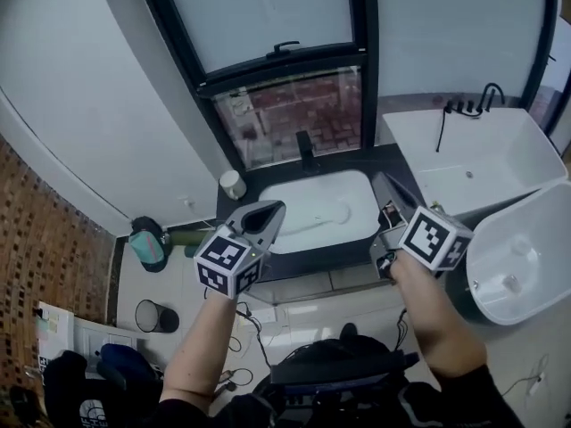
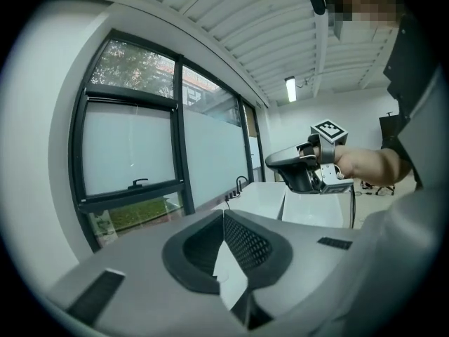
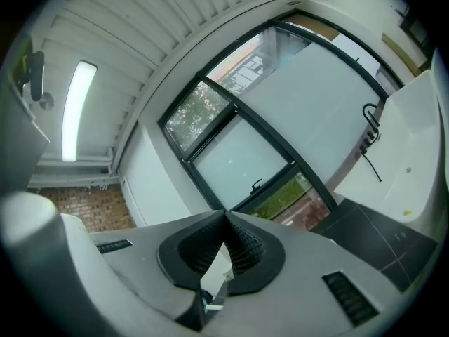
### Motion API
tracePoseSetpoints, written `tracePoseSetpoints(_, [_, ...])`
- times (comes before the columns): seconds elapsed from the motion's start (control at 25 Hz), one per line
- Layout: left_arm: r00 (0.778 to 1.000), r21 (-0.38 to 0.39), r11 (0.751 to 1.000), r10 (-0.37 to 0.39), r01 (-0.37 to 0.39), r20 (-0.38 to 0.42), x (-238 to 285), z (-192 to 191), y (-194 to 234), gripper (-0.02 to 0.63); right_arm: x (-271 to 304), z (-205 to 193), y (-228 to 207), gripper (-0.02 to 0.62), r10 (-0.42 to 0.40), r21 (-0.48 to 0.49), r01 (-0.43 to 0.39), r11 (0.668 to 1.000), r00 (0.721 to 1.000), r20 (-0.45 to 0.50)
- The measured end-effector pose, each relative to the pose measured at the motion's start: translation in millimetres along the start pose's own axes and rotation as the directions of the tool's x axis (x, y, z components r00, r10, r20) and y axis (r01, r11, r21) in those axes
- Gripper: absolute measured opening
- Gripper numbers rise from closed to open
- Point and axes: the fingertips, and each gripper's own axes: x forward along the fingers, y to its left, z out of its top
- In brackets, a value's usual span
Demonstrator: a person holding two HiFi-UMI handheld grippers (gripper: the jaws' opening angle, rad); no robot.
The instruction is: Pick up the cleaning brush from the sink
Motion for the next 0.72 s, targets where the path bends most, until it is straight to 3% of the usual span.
tracePoseSetpoints(0.12, [0.998,0.025,0.999,-0.038,0.039,-0.049,28,-16,48,0.018,53,-4,-7,-0.017,-0.008,-0.072,0.008,0.997,1.0,-0.009])
tracePoseSetpoints(0.36, [0.988,-0.011,0.992,-0.127,0.126,-0.085,79,-53,150,0.026,157,-41,-19,-0.017,-0.08,-0.172,0.068,0.983,0.995,-0.06])
tracePoseSetpoints(0.48, [0.982,-0.006,0.99,-0.138,0.138,-0.132,113,-86,216,0.077,212,-56,-32,-0.017,-0.134,-0.216,0.114,0.97,0.988,-0.08])
tracePoseSetpoints(0.56, [0.959,0.013,0.98,-0.192,0.199,-0.209,125,-120,242,0.086,229,-71,-38,-0.017,-0.184,-0.207,0.168,0.964,0.981,-0.057])
tracePoseSetpoints(0.72, [0.88,0.062,0.939,-0.292,0.338,-0.375,161,-192,276,0.172,252,-94,-54,-0.017,-0.265,-0.177,0.259,0.95,0.964,-0.009])
